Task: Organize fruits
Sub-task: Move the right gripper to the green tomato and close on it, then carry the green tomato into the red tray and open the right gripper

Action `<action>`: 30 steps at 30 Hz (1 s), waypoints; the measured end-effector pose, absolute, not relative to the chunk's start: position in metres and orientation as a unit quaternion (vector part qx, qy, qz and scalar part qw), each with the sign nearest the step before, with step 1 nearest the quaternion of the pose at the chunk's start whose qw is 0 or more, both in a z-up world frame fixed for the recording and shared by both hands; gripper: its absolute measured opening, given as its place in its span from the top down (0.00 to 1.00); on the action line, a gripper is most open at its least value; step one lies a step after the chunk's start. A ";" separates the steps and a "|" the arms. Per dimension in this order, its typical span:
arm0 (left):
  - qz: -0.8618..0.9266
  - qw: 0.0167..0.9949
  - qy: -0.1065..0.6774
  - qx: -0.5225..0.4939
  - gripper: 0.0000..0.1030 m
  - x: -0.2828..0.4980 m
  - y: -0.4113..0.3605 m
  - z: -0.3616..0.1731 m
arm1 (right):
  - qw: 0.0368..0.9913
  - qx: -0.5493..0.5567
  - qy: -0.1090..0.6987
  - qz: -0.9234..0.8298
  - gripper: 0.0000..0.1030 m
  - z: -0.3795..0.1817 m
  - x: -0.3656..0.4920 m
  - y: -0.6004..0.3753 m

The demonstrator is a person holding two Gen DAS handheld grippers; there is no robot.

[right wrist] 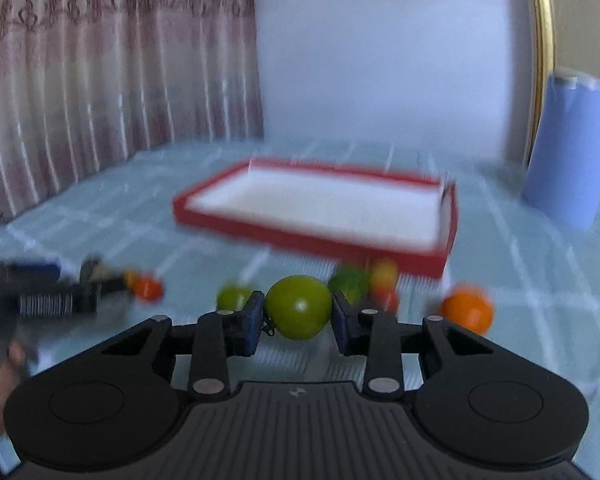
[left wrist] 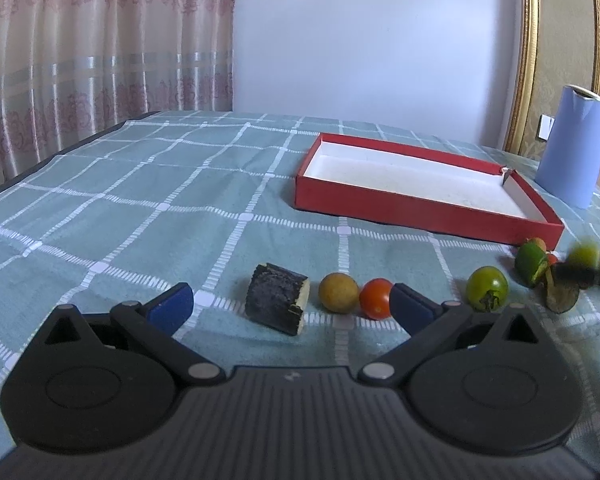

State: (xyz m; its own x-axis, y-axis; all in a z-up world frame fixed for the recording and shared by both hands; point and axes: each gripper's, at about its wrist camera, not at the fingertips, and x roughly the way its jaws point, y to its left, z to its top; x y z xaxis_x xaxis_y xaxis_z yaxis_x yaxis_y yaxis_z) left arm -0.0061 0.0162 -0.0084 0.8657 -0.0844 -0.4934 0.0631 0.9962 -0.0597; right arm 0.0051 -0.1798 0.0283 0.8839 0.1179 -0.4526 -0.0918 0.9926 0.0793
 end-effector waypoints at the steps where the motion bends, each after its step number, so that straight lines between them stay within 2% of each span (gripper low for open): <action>1: -0.038 0.966 0.256 -0.020 0.00 -0.006 0.016 -0.009 | 0.972 0.028 0.229 0.050 0.67 0.034 0.012 -0.183; 6: -0.037 0.965 0.258 -0.025 0.00 -0.007 0.018 -0.009 | 0.975 0.036 0.221 -0.006 0.67 0.052 0.076 -0.212; 12: -0.045 0.964 0.261 -0.021 0.00 -0.006 0.018 -0.009 | 0.961 0.049 0.271 -0.035 0.64 0.029 0.137 -0.233; 14: -0.050 0.964 0.262 -0.018 0.00 -0.006 0.016 -0.009 | 0.960 0.055 0.271 -0.039 0.54 0.024 0.143 -0.236; 15: -0.049 0.964 0.261 -0.016 0.00 -0.006 0.016 -0.009 | 0.961 0.057 0.267 -0.041 0.51 0.022 0.143 -0.237; 17: -0.051 0.964 0.262 -0.014 0.00 -0.006 0.015 -0.009 | 0.964 0.058 0.254 -0.049 0.38 0.020 0.142 -0.239; 27: -0.062 0.963 0.262 -0.029 0.00 -0.009 0.022 -0.010 | 0.977 0.094 0.189 -0.034 0.37 0.035 0.075 -0.262; 29: -0.065 0.963 0.259 -0.034 0.00 -0.011 0.024 -0.010 | 0.980 0.099 0.166 -0.046 0.30 0.031 0.058 -0.271; 30: -0.065 0.964 0.257 -0.035 0.00 -0.012 0.025 -0.010 | 0.981 0.106 0.155 -0.049 0.30 0.028 0.052 -0.275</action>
